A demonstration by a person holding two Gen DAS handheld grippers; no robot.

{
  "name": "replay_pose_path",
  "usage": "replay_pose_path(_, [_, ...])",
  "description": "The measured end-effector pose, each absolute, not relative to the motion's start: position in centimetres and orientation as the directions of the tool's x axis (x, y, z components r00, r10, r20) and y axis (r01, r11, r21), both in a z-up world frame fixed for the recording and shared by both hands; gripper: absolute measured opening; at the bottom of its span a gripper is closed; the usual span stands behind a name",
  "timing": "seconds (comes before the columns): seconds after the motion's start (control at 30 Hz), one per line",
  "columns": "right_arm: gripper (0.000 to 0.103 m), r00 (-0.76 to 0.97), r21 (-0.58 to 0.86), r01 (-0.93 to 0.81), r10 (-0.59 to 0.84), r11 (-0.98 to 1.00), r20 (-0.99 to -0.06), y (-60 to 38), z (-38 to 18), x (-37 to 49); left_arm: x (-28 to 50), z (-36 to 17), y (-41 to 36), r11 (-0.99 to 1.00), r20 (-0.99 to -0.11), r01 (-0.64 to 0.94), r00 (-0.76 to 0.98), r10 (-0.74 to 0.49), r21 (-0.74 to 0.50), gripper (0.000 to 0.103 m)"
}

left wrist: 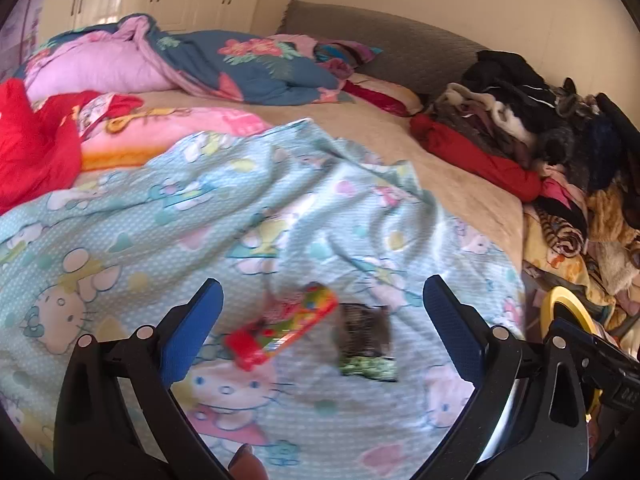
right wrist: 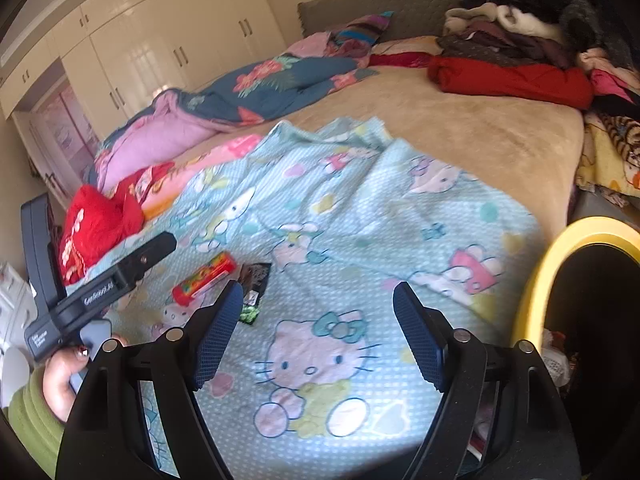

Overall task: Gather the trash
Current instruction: 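Move both tools back over the red candy tube and black packet, then grasp the red candy tube with the left gripper while the right grasps the black packet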

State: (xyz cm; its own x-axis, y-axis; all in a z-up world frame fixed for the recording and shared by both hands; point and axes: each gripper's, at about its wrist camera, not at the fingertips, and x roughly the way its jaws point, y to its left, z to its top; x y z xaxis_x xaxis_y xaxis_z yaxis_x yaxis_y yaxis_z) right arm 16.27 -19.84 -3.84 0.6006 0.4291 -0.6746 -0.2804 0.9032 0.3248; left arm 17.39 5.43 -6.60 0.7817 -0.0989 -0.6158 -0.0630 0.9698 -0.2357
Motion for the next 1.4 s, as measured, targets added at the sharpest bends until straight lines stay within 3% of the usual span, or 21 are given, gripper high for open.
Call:
replay_pose_path(0.07, [0.075, 0.572, 0.326, -0.3, 0.442, 0.897, -0.69, -18.2, -4.6, 16.5, 17.7, -7.3, 6.9, 0.966, -0.638, -0.084, 0.764, -0.095, -0.245, 0.091])
replay_pose_path(0.4, [0.072, 0.46, 0.34, -0.358, 0.481, 0.87, -0.746, -12.2, -7.8, 18.8, 18.7, -10.5, 10.4, 0.939, -0.679, -0.06, 0.706, -0.2, -0.339, 0.061])
replay_pose_path(0.5, [0.067, 0.422, 0.372, -0.354, 0.502, 0.858, -0.755, -11.3, -8.9, 19.9, 19.0, -11.3, 10.2, 0.932, -0.687, -0.035, 0.685, -0.24, -0.36, 0.06])
replay_pose_path(0.7, [0.053, 0.355, 0.429, -0.319, 0.526, 0.845, -0.772, -10.5, -11.1, 22.0, 19.3, -12.7, 9.9, 0.921, -0.693, -0.004, 0.66, -0.291, -0.39, 0.058])
replay_pose_path(0.93, [0.014, 0.323, 0.458, -0.34, 0.56, 0.821, -0.763, -10.7, -11.6, 21.8, 19.6, -13.5, 9.2, 0.92, -0.705, 0.01, 0.639, -0.307, -0.392, 0.056])
replay_pose_path(1.0, [0.012, 0.328, 0.462, -0.348, 0.568, 0.816, -0.755, -11.2, -11.5, 21.5, 19.6, -13.6, 8.9, 0.924, -0.71, 0.013, 0.636, -0.304, -0.383, 0.046])
replay_pose_path(1.4, [0.01, 0.453, 0.407, -0.333, 0.523, 0.85, -0.722, -15.6, -8.6, 18.8, 19.4, -13.4, 5.9, 0.944, -0.731, 0.068, 0.616, -0.293, -0.321, 0.033])
